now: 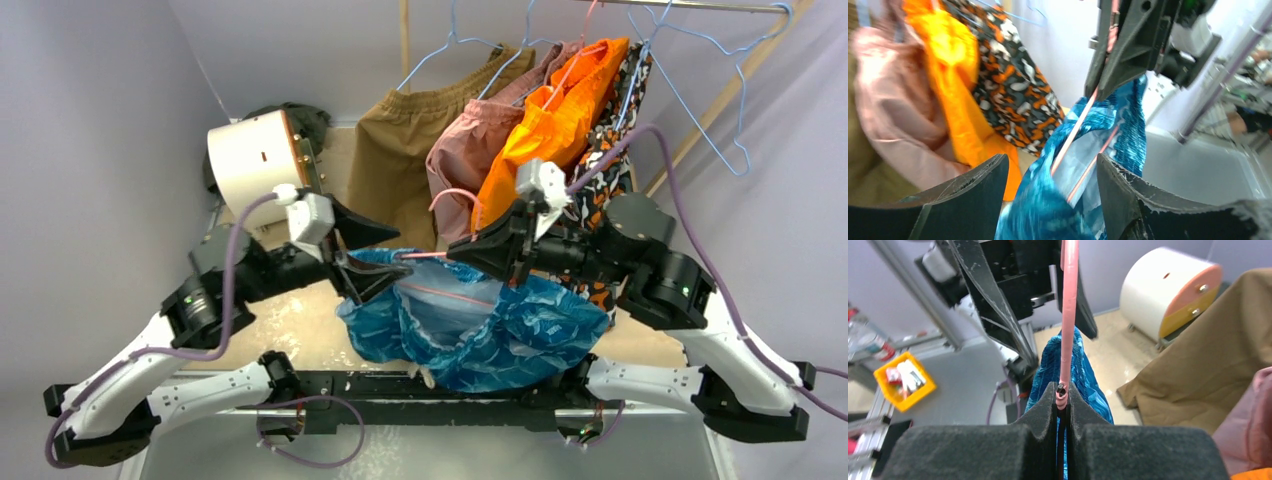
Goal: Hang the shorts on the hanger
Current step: Hang the shorts on the hanger.
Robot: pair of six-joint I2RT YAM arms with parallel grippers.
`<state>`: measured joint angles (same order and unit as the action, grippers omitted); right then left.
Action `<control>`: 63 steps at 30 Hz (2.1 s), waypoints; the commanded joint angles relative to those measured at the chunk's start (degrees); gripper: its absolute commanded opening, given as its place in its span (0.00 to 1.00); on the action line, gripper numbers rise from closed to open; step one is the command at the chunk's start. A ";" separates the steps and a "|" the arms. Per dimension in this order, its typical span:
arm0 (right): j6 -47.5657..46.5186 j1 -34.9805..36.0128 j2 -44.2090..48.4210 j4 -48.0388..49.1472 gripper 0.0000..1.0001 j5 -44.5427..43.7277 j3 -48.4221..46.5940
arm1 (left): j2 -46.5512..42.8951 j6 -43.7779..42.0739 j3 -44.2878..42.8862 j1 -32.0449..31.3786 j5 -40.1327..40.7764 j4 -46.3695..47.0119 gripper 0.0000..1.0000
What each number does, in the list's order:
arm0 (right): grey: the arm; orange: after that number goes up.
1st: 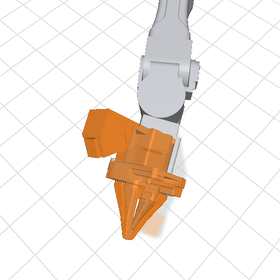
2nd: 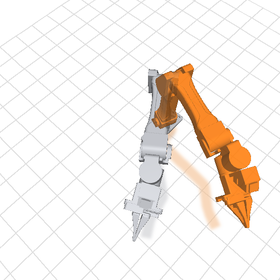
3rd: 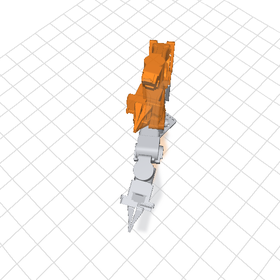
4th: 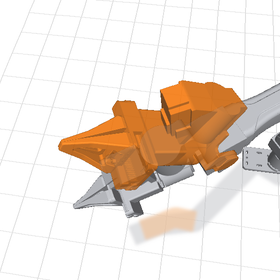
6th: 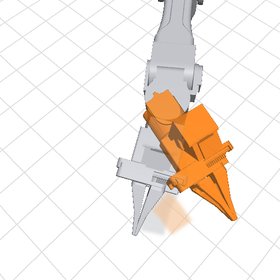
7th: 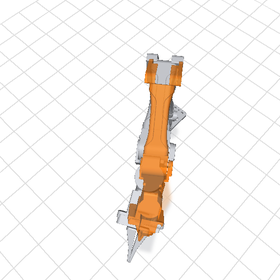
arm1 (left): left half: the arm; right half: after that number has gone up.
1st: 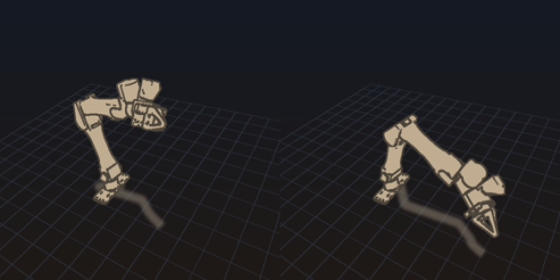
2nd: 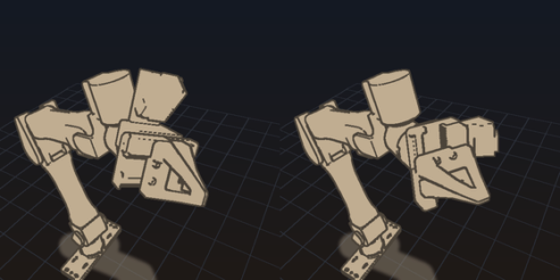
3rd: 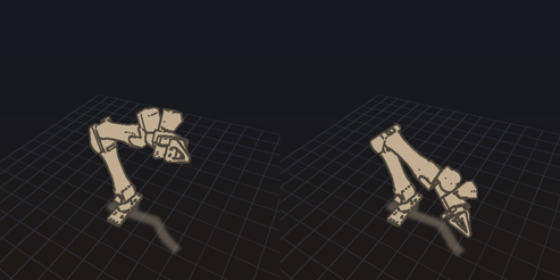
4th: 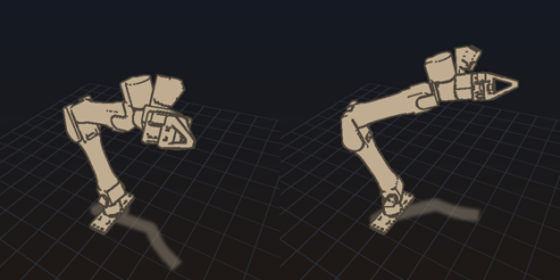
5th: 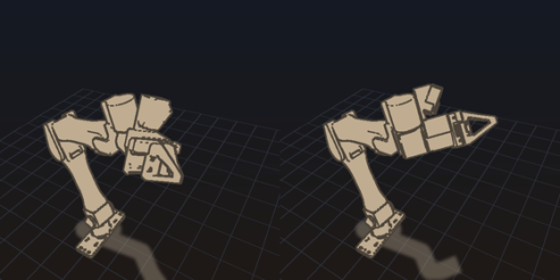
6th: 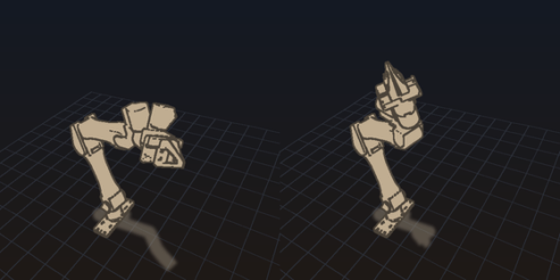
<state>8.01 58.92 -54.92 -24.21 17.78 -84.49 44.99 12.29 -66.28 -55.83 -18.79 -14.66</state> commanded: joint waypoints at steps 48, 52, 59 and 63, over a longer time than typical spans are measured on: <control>4.13 0.08 -1.33 20.59 0.00 -19.34 -0.14 | -5.34 29.26 8.42 0.29 12.47 -1.50 0.06; 3.15 0.08 -3.59 17.21 0.00 -19.66 -3.49 | -5.64 27.61 0.70 0.29 13.82 1.29 0.00; 2.63 0.10 -3.97 17.72 0.00 -19.81 -2.38 | -1.12 30.81 -7.30 0.29 13.75 8.30 0.00; 2.73 0.13 -2.30 18.35 0.00 -20.19 -2.01 | 0.33 33.28 -4.32 0.29 13.09 10.47 0.00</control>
<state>11.35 58.92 -59.83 -10.35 -1.96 -85.60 42.98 42.54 -72.12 -55.57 -4.75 -10.07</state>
